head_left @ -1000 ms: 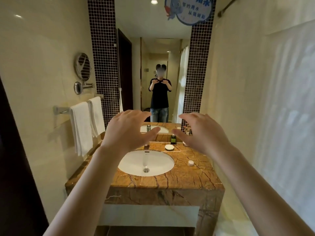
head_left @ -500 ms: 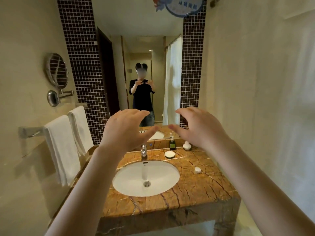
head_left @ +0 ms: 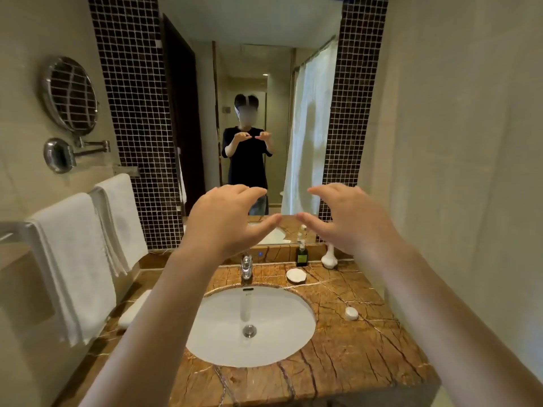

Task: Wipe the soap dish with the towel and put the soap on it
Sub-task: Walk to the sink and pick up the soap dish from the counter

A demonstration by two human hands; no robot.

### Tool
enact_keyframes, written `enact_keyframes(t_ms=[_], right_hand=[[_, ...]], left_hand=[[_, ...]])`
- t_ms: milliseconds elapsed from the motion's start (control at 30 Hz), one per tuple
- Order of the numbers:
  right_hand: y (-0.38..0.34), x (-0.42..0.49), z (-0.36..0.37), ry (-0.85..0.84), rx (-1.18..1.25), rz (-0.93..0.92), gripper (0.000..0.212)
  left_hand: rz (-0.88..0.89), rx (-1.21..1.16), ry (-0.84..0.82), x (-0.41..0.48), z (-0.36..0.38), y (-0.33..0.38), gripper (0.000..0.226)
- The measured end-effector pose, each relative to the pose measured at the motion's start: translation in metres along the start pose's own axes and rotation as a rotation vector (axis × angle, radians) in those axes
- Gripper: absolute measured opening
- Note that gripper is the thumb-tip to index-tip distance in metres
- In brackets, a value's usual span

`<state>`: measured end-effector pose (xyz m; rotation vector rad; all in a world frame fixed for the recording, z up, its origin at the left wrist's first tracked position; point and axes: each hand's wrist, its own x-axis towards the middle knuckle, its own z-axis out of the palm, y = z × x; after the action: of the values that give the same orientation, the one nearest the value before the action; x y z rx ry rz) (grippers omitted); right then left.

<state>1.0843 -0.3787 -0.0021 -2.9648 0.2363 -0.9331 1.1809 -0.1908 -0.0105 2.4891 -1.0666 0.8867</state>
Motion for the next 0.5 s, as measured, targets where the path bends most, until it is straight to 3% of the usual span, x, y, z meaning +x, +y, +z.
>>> enact_keyframes(t_ms=[500], right_hand=[[0.071, 0.127, 0.077, -0.040, 0.064, -0.096, 0.068]], left_hand=[[-0.057, 0.047, -0.048, 0.110, 0.095, -0.030, 0.069]])
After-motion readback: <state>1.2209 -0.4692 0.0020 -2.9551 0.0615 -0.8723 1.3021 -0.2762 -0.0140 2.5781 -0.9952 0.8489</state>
